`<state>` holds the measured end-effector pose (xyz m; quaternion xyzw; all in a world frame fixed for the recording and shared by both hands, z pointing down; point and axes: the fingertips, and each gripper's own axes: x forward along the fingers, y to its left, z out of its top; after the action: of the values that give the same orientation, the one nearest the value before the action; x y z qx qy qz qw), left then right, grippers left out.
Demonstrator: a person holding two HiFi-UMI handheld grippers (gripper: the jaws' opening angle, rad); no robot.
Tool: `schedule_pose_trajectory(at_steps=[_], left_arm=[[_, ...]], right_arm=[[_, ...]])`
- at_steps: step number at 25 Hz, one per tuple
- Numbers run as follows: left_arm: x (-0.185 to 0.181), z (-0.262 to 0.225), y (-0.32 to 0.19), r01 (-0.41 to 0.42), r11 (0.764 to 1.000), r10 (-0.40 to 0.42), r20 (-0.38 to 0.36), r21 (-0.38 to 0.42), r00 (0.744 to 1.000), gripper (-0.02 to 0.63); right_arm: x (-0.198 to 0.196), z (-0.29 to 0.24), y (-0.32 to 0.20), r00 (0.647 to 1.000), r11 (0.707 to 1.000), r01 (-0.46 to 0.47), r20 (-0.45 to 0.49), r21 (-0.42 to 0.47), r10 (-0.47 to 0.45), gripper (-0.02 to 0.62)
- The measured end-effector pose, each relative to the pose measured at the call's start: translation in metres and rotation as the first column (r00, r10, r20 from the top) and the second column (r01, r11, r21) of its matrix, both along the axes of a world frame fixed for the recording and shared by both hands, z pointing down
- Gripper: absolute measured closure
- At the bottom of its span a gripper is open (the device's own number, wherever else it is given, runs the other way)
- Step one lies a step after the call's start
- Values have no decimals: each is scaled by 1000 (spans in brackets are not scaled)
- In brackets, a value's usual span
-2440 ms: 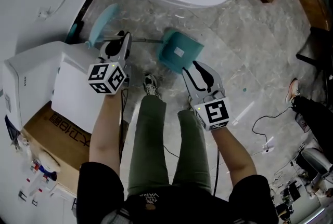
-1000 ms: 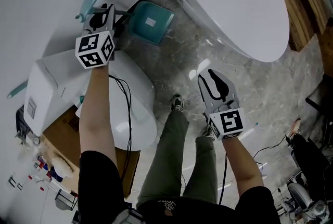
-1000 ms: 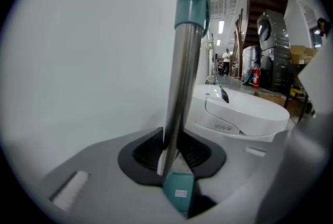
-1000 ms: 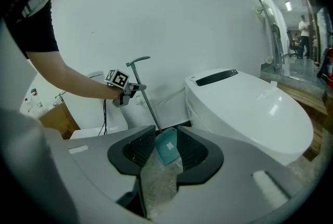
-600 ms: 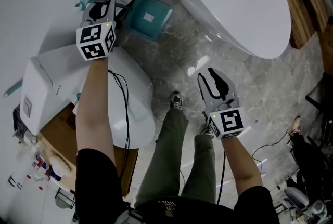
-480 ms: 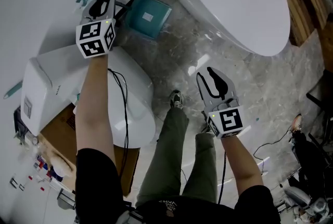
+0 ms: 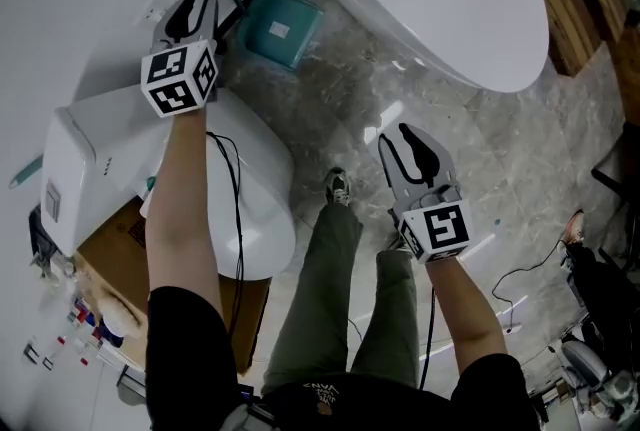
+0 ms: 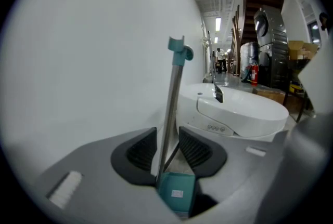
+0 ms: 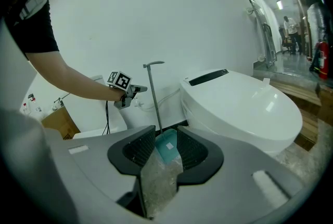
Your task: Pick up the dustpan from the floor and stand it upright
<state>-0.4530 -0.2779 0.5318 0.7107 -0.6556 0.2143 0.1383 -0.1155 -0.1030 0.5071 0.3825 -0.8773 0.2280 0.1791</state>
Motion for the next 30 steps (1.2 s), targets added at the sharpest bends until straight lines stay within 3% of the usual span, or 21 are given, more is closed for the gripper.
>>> schedule_pose_trajectory(at_steps=[6, 12, 22, 27, 30], left_arm=[[18, -17, 26, 24, 999, -24, -19, 20, 1000, 449], [46, -65, 64, 49, 996, -46, -38, 80, 998, 449], [127, -159, 172, 93, 982, -80, -84, 165, 993, 452], [169, -200, 233, 103, 977, -86, -98, 187, 991, 492], [196, -223, 269, 91, 978, -70, -116, 189, 991, 519]], right_arm=[[12, -17, 12, 1000, 1000, 3, 24, 13, -3, 471], [26, -52, 28, 997, 998, 35, 69, 52, -38, 471], [74, -144, 74, 981, 978, 155, 94, 138, -169, 472], [99, -185, 107, 975, 968, 188, 90, 166, -205, 474], [112, -213, 127, 974, 963, 190, 88, 190, -210, 583]])
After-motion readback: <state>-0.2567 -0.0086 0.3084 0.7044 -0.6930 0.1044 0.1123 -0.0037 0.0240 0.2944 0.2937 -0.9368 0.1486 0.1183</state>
